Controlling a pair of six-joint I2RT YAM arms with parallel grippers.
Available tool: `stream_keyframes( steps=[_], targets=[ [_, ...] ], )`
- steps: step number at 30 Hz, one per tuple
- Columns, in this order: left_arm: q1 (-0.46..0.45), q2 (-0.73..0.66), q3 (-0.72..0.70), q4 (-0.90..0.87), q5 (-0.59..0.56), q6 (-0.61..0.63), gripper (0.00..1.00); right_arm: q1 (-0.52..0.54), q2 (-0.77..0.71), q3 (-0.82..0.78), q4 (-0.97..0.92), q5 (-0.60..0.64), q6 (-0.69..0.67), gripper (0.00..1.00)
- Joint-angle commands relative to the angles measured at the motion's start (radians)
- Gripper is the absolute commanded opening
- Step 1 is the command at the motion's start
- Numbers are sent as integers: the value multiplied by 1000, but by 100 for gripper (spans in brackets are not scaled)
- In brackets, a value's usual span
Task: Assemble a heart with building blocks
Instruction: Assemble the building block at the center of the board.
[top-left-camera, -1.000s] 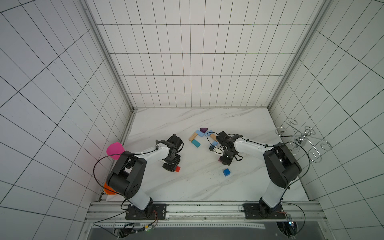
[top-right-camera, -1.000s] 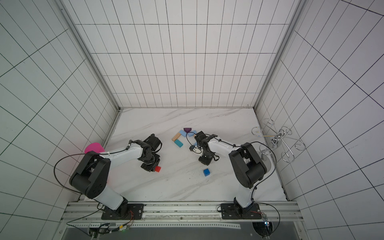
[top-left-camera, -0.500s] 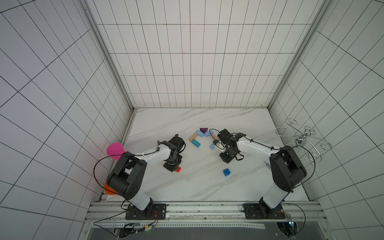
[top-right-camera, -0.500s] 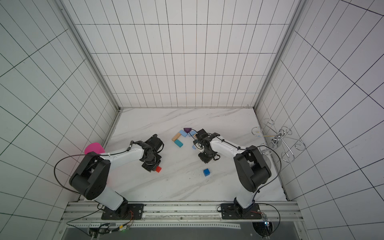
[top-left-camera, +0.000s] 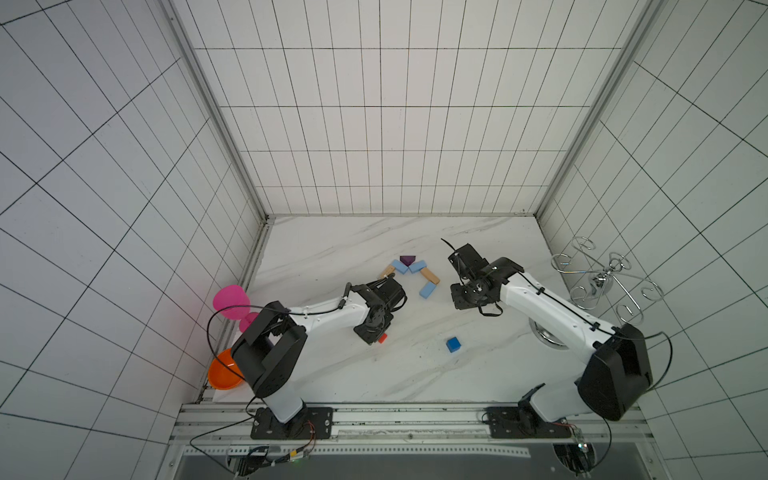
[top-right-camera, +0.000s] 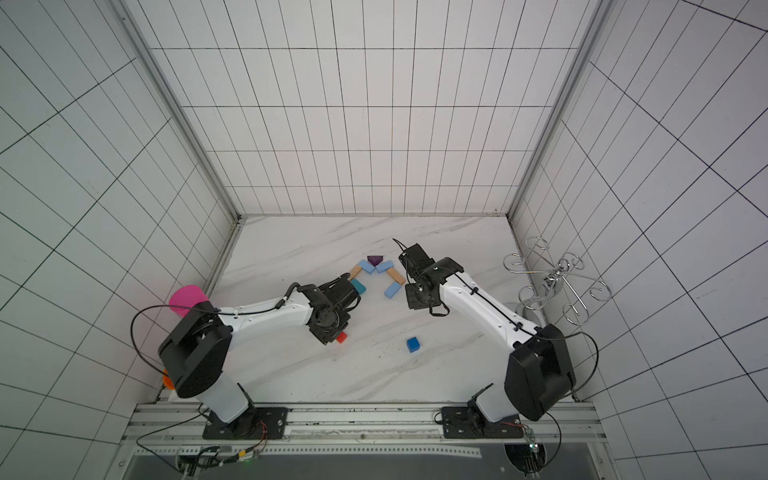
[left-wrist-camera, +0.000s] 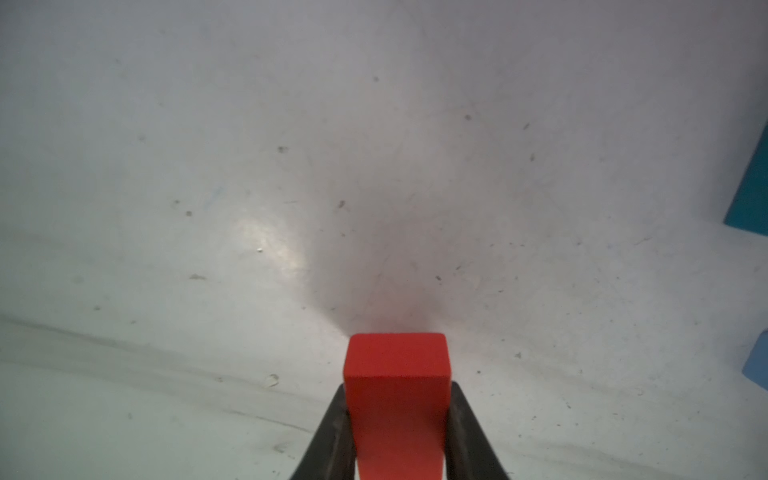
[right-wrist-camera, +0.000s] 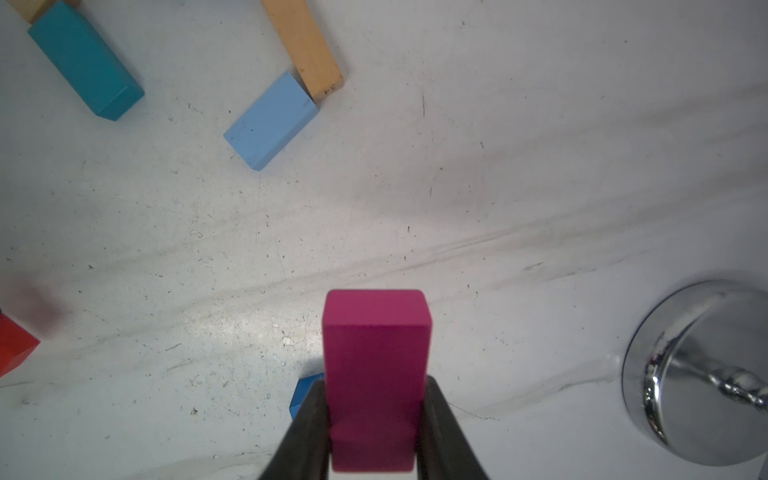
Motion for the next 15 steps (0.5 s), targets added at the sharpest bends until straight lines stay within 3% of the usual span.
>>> stream_keyframes(
  steps=[1,8,15],
  targets=[
    [-4,85,109,-1,-12,62,18,1,-43,-38,-58,21,140,0],
    [1,238,309,18,34,155,18,-35,-94,-66,-70,-2,181,0],
    [5,347,419,10,89,178,18,-70,-106,-92,-78,-24,182,0]
  ],
)
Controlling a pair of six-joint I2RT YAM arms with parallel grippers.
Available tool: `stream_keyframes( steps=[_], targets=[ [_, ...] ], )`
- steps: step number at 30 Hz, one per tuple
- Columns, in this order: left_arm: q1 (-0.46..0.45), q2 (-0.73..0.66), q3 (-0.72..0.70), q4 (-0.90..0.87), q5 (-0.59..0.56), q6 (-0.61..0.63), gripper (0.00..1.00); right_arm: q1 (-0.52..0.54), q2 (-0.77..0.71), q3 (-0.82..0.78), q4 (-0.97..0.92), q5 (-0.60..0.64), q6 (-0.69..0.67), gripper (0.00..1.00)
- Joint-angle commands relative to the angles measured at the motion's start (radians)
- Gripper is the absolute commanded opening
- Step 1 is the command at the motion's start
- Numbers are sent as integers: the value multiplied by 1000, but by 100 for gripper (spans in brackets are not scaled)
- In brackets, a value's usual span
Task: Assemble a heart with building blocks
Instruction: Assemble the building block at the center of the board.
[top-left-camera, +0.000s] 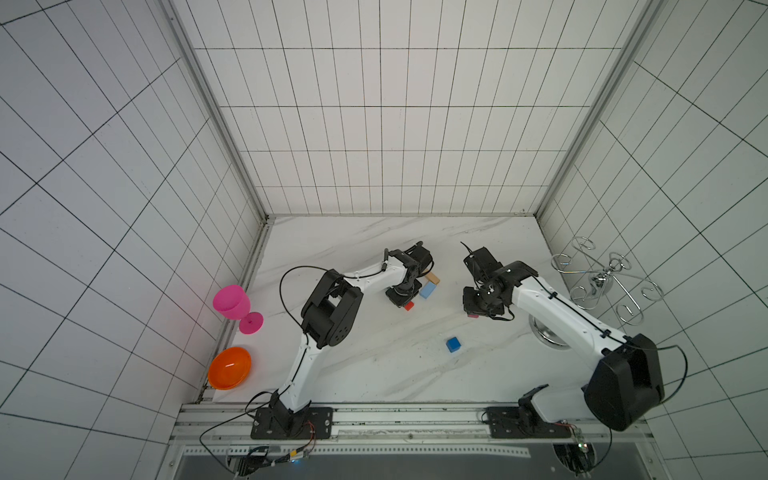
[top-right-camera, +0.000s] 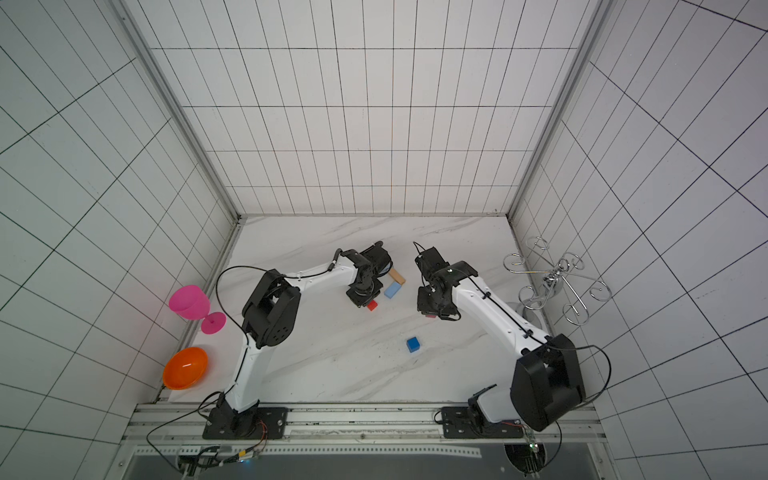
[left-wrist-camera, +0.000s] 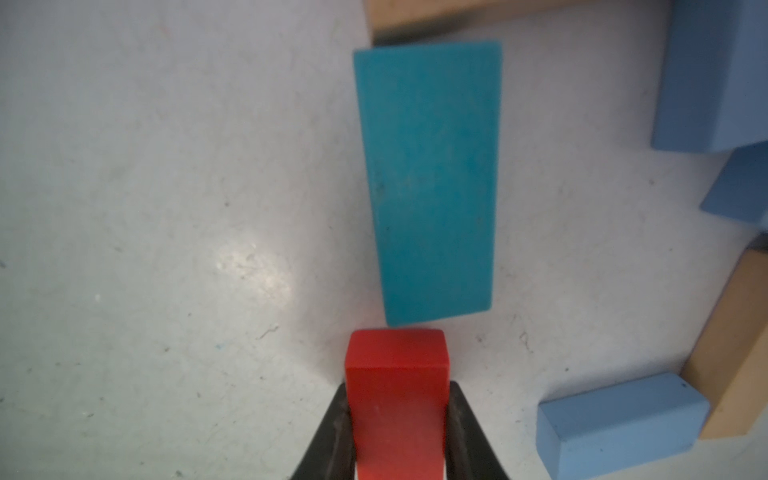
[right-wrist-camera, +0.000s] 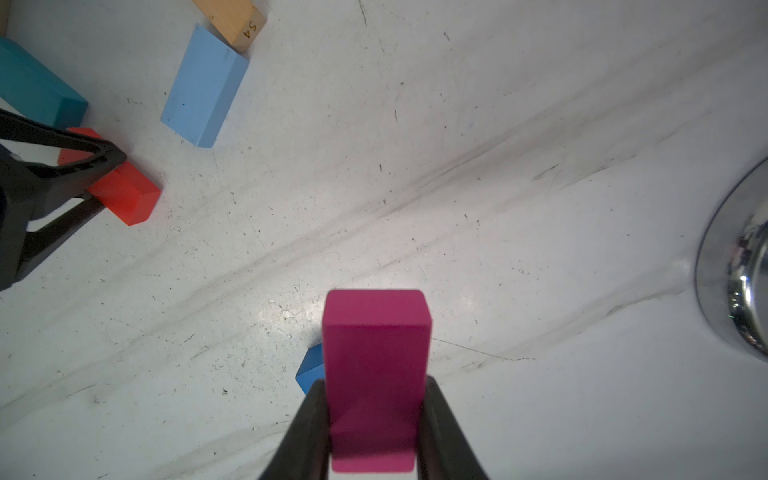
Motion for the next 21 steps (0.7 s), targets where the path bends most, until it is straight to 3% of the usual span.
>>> stream_keyframes(
  steps=[1,21],
  targets=[
    [3,51,54,-9,21,22,18,-18,-14,-26,-33,-15,15,0],
    [26,201,251,-129,-44,-11,17,-52,21,-22,-13,-65,-36,0]
  ],
)
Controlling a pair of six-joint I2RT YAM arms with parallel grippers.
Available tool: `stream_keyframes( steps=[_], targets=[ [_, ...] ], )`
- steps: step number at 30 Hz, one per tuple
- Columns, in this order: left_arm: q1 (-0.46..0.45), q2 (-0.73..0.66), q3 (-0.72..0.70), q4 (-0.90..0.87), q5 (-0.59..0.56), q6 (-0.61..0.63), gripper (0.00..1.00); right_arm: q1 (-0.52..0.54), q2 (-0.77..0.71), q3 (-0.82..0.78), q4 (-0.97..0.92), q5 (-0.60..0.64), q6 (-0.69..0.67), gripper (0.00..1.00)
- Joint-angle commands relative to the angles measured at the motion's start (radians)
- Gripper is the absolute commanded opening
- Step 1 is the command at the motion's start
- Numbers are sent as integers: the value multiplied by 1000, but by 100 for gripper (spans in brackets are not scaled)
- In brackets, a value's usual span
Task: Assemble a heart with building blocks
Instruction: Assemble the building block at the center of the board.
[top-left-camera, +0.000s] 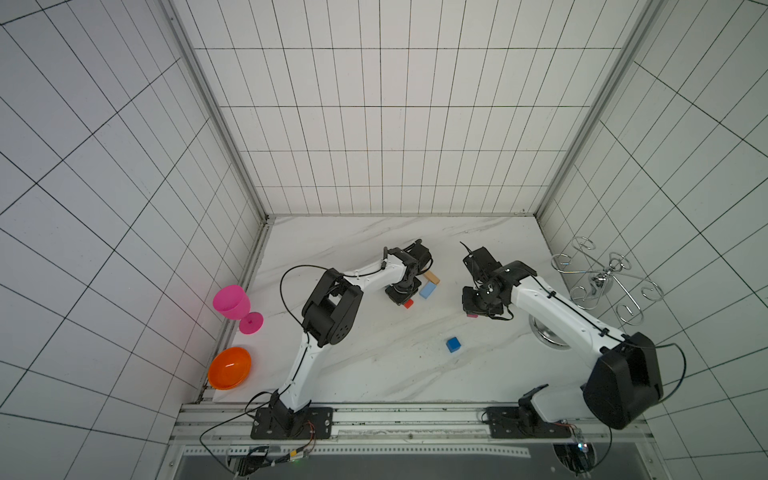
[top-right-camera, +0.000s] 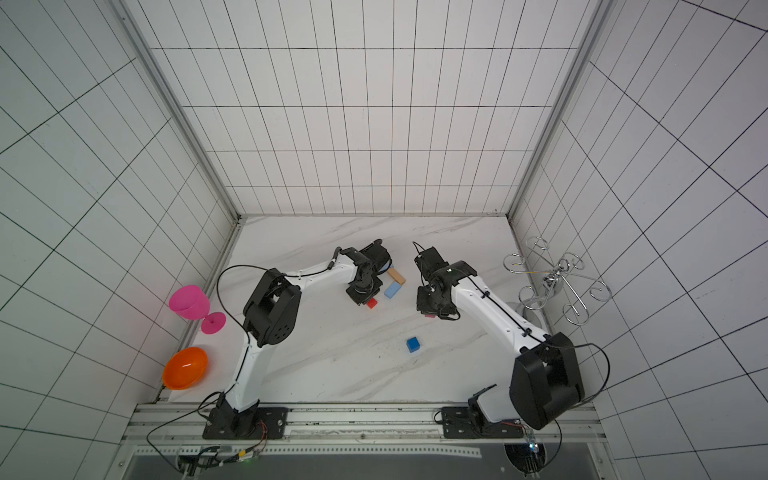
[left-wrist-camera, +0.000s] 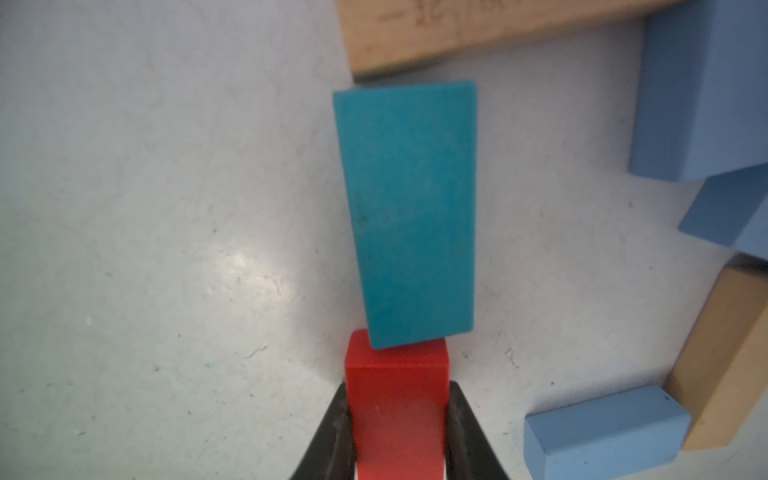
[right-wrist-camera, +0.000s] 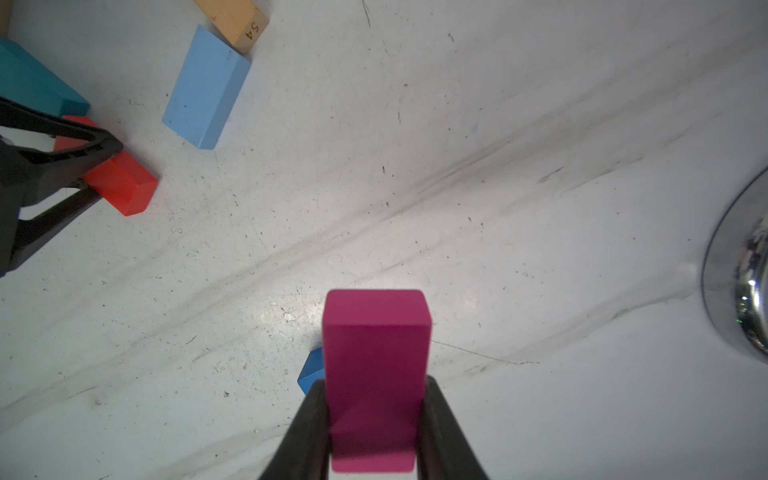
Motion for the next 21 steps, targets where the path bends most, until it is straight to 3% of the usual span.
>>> stream_keyframes(
  steps=[1,21],
  targets=[
    [11,24,21,-65,-71,-31,17,-9,12,-19,-7,-17,-17,0],
    [38,59,46,-85,-79,-26,17,-12,38,-25,12,-65,-21,0]
  ],
)
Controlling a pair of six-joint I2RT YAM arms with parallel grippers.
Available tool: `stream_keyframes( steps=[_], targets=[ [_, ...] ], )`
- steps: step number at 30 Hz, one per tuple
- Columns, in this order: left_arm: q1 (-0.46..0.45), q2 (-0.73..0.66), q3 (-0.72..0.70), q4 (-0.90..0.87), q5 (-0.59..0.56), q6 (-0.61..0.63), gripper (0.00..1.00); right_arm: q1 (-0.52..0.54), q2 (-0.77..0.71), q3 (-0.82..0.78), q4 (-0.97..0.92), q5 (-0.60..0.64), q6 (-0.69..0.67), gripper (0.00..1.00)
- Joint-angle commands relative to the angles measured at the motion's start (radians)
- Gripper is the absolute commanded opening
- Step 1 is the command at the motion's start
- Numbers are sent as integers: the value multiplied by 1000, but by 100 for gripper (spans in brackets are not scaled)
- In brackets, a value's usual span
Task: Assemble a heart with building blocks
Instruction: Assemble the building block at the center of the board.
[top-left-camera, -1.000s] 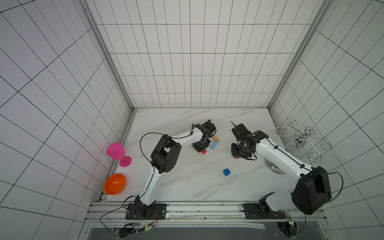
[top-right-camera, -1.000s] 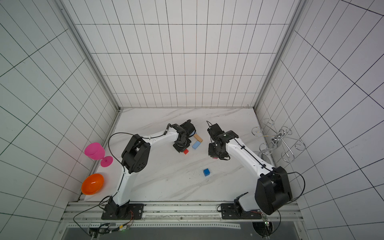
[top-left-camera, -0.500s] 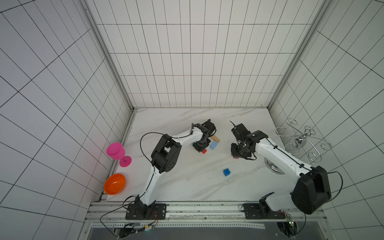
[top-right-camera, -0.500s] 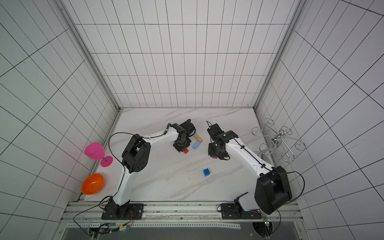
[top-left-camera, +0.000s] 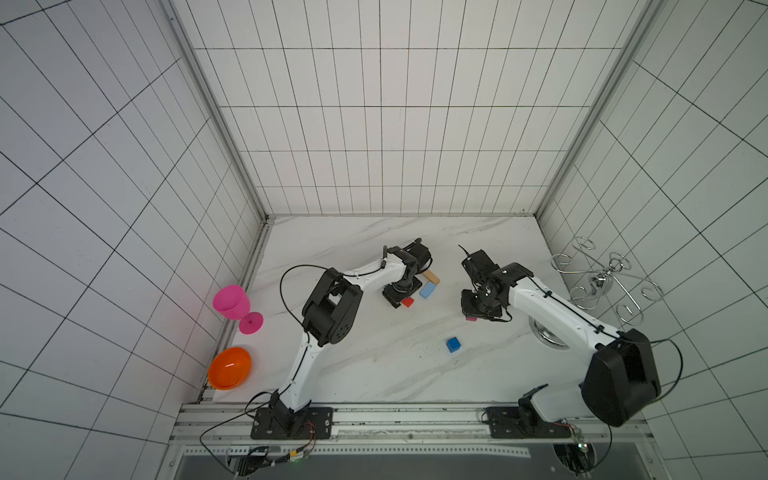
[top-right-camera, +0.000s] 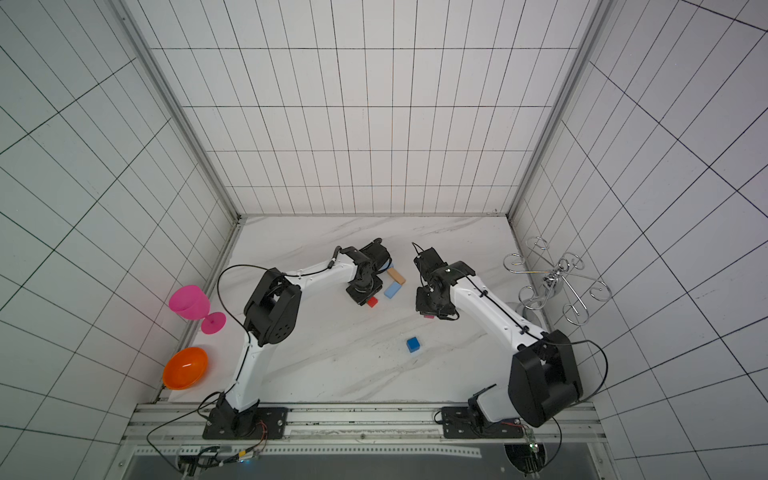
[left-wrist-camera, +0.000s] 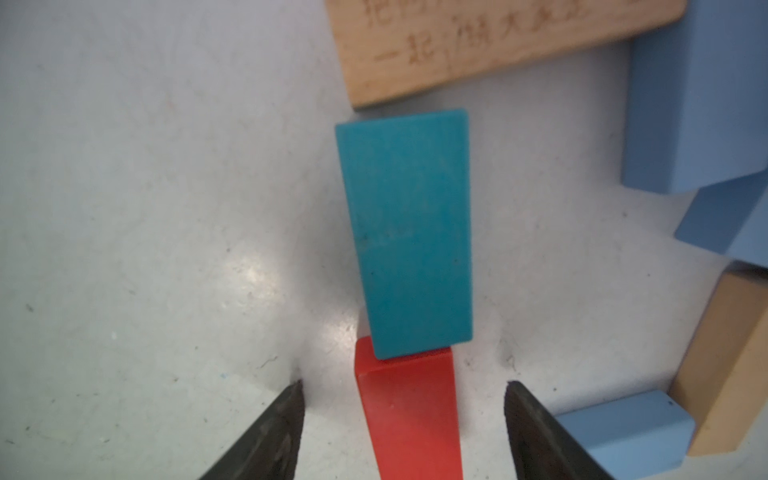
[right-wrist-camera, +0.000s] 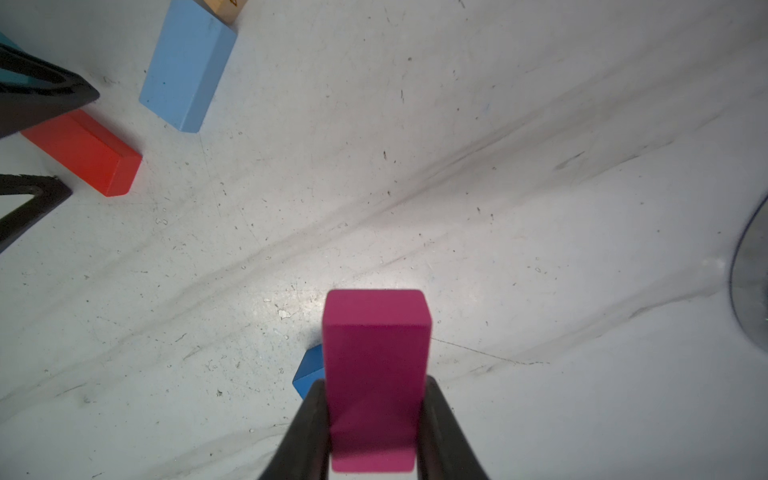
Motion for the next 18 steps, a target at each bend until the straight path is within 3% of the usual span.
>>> stream_keyframes(
  steps=[1,18],
  targets=[
    [9,43,15,-3,-24,7,17,-5,8,-19,-1,-2,-2,0],
    [24,75,56,-18,-15,31,18,-4,21,-21,10,-8,-8,0]
  ],
)
